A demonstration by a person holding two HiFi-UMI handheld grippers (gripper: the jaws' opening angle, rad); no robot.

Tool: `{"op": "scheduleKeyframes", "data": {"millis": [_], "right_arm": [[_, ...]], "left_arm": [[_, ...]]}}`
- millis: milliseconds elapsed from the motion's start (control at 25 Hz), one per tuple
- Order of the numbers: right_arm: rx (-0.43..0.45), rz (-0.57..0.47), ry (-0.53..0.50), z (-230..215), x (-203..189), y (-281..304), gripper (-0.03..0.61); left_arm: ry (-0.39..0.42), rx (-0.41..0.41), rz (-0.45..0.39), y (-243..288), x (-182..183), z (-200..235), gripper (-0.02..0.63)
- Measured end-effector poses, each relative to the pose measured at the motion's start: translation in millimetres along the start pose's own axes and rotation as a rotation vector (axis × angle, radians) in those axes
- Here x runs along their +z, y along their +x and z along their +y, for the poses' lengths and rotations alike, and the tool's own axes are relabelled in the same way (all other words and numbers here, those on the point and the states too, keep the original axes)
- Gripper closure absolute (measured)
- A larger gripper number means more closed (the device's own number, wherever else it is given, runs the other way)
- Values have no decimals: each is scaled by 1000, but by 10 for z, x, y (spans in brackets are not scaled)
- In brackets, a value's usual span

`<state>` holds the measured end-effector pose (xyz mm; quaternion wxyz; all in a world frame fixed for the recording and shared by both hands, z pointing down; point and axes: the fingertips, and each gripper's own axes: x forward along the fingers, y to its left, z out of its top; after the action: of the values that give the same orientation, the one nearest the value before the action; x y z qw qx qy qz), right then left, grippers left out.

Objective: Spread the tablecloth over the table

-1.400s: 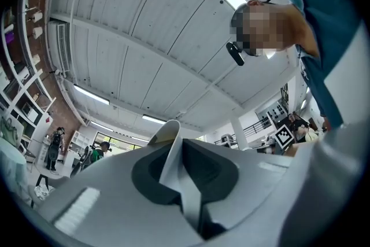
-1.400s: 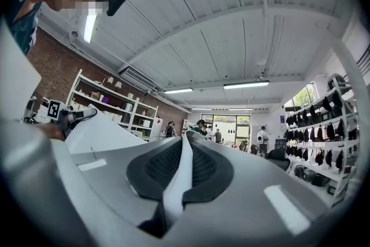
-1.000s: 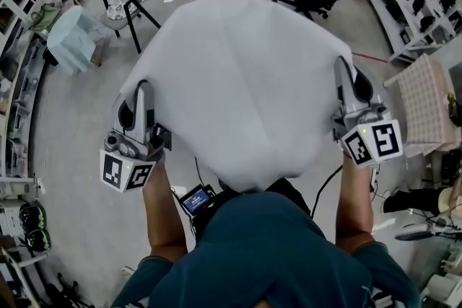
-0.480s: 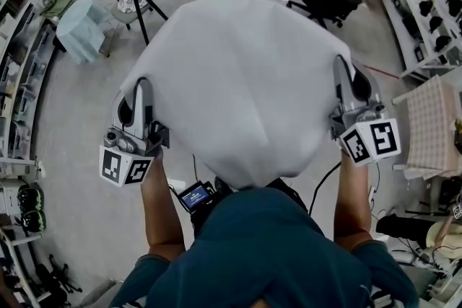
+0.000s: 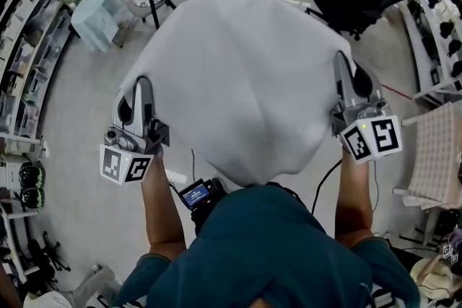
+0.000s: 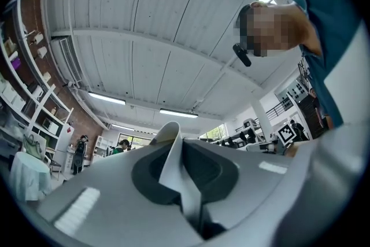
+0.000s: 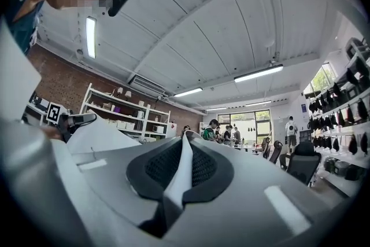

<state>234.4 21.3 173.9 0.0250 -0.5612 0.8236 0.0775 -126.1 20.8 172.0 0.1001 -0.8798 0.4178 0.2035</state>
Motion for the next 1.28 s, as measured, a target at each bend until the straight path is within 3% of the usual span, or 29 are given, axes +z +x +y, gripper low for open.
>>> {"op": "scheduleKeyframes", "data": {"millis": [600,1280], "right_arm": [[57,-3,30,-66,-210,394,565],[-97,4,-12,288,-98,949,565]], "left_arm": [[32,43,35,52,-102,151,609],[-51,-85,12,434,-254,1172,609]]}}
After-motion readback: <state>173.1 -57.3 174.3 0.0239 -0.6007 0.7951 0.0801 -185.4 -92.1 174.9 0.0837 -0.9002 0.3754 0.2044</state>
